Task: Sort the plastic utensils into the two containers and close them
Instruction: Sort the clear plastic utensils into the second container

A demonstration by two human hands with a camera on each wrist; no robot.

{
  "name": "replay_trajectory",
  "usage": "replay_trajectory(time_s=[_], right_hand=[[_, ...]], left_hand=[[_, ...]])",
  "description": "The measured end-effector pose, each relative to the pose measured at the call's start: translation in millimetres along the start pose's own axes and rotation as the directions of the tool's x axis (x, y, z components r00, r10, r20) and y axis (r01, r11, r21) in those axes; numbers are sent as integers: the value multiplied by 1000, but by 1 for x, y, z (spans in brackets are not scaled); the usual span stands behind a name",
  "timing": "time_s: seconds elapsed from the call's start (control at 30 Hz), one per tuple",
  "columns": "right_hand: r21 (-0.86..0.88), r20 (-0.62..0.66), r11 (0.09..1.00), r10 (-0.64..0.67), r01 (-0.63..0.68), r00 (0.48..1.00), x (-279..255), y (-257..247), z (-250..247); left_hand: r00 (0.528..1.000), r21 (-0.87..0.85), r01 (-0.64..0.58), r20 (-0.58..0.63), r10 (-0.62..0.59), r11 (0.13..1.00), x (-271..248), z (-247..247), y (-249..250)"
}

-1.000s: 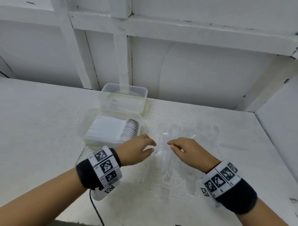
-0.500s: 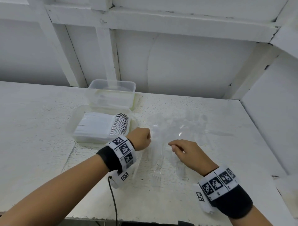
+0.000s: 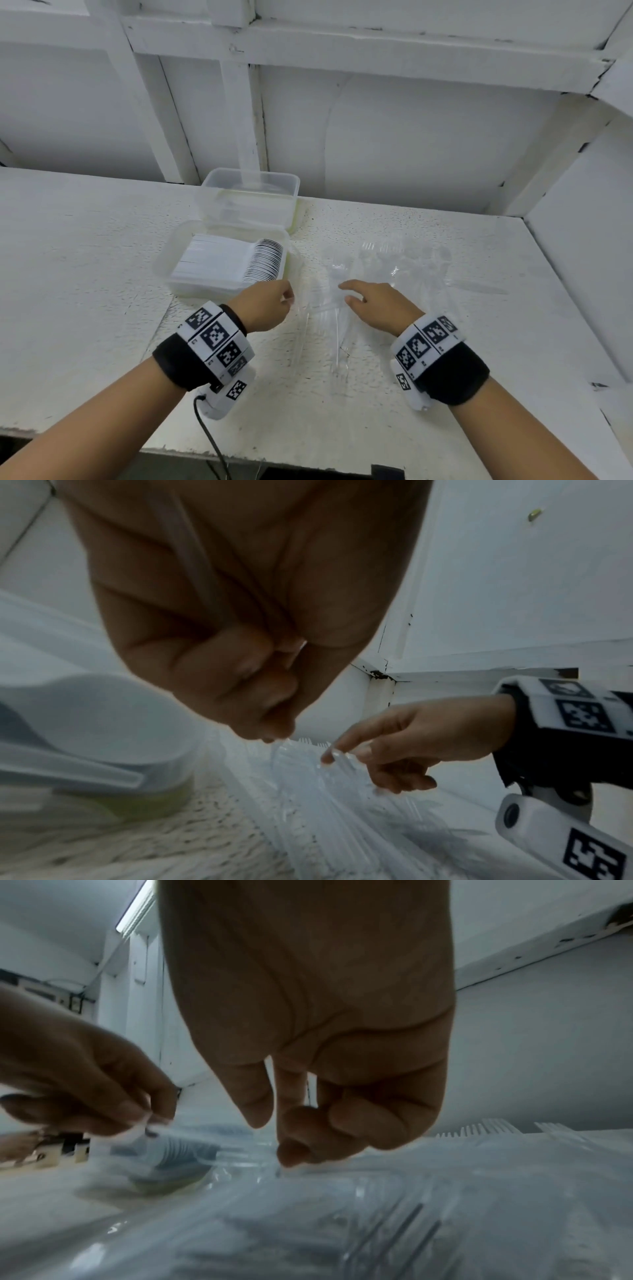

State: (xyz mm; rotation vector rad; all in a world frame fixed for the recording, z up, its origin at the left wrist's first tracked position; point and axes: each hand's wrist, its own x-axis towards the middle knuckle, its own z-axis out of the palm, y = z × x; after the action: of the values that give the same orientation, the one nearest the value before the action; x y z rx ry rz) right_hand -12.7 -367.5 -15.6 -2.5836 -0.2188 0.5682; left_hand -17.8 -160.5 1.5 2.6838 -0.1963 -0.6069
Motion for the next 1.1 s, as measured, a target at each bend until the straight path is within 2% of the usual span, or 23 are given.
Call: replay_trajectory(time_s=[0.07,0.17,0.3,0.5,0.6,0.7,0.8,0.87,0.93,1.03,1.1], right_hand=[[-77,35,997,8,-5,999,4,-3,4],[-110,-1,994,13,-13,1000,7,-4,9],[-100,-48,995,7,-12,999,10,-4,10],[-96,-29,994,-54,51,998,9,-3,9],[-226,31,971,-71,76,997,7,-2,10],[-280,-33,956,-105,91,994,5,1,11],[-137,-82,980,-156,143,984,-1,-1,9],[43,-138,983,-171,178,976,-9,-4,4],[254,-193,945,-161,208,968,-20,-8,-2],[570,-218,798,-84,196,972,-36,-14,-18],[776,-190,613,2,149,982,-49,-14,-30]], left_hand=[[999,0,16,-52,-16,1000,-2,-1,-5],[994,-36,24,-110,-28,999,-4,-3,-10],[988,-128,-11,-157,-10,992,-5,-3,-13],[979,-248,-46,-202,-5,968,-4,5,-9],[977,-269,-66,-214,7,961,-3,7,-7],[978,-273,-75,-210,17,959,-3,9,-8],[977,-280,-83,-214,22,956,-4,11,-8],[976,-307,-92,-218,25,947,-4,12,-8],[976,-367,-99,-219,18,925,-4,14,-7],[970,-406,-121,-242,21,906,-4,18,-3],[964,-400,-136,-266,28,906,-4,19,3]])
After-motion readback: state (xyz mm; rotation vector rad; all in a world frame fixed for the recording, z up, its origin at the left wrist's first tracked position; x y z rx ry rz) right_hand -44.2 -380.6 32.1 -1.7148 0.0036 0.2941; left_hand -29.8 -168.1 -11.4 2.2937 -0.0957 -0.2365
